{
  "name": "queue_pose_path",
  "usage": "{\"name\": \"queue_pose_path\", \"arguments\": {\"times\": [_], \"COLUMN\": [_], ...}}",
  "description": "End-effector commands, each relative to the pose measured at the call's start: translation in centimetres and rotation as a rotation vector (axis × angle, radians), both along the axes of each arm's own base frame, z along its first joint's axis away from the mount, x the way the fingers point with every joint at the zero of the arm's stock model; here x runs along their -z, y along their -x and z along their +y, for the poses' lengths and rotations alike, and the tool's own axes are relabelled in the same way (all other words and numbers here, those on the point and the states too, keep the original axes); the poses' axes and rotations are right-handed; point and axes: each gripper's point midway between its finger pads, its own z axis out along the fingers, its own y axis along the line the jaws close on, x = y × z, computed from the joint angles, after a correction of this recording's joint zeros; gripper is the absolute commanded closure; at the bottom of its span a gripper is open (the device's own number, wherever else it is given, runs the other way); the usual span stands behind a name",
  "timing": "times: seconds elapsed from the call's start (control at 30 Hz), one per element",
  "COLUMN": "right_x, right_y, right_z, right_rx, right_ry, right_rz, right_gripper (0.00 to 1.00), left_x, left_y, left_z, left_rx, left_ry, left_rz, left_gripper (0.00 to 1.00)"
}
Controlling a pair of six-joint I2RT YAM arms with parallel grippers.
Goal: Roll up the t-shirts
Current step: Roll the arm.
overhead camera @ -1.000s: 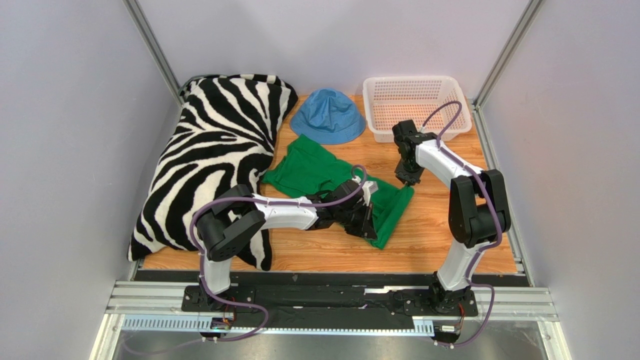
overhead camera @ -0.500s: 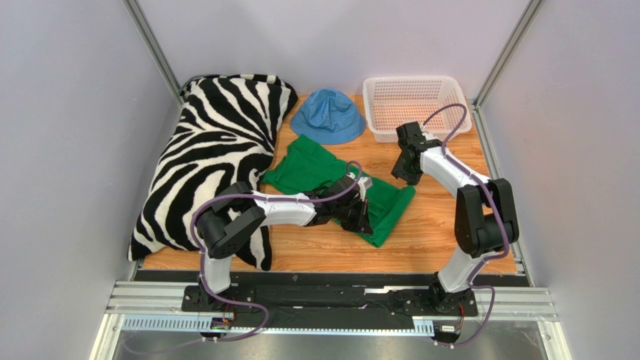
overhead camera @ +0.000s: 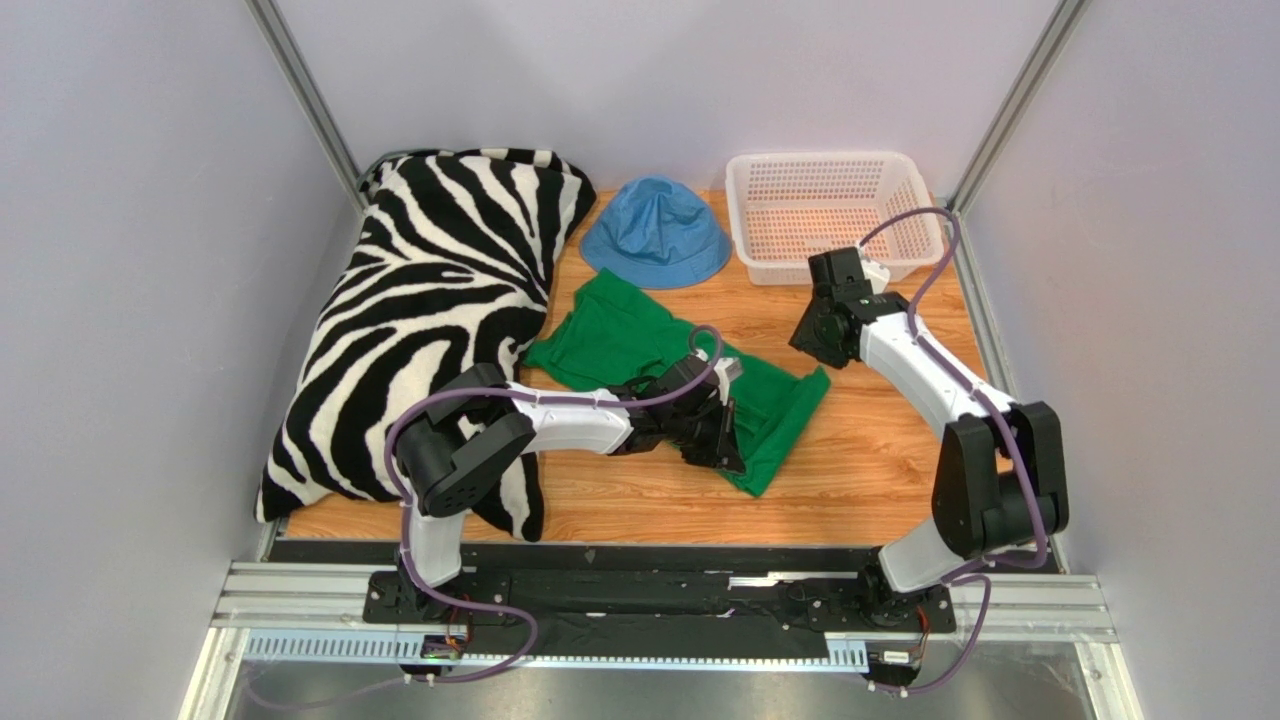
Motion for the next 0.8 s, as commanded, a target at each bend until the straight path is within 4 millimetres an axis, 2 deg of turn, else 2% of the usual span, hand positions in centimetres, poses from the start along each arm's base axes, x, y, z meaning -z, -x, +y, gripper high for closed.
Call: {"name": "queue_pose_path", "arguments": {"times": [0.0, 0.03, 0.07, 0.13, 0.27, 0.47, 0.77], "right_x": [-3.1, -3.2, -3.1, -2.8, -0.6, 1.6, 3.0], "right_y": [0.9, 1.7, 2.1, 3.1, 5.5, 7.1, 6.9], "right_z": [-0.8, -1.0, -1.0, -0.6, 0.3, 1.8, 3.1], "right_rx": [0.023, 0.031, 0.035, 0.033, 0.018, -0.02, -0.045], "right_ry": [0.009, 0.003, -0.003, -0.039, -0.087, -0.093, -0.104], "right_rz": [-0.092, -0.097, -0.092, -0.081, -0.046, -0.001, 0.033], "right_gripper": [0.61, 0.62, 0.69, 0.76, 0.87, 0.9, 0.91], "left_x": [0.2, 0.2, 0.3, 0.2, 0.1, 0.1, 0.2], "left_y": [-0.4, -0.4, -0.4, -0.5, -0.5, -0.5, -0.5], "left_z": [-0.1, -0.1, -0.1, -0.2, -0.3, -0.3, -0.1], "left_rx": [-0.015, -0.016, -0.015, -0.016, -0.015, -0.017, -0.02], "left_ry": [0.011, 0.013, 0.012, 0.015, 0.019, 0.018, 0.01], "left_rz": [-0.004, -0.004, -0.002, -0.006, -0.002, -0.003, -0.004], "left_gripper": [1.0, 1.0, 1.0, 1.0, 1.0, 1.0, 1.0]}}
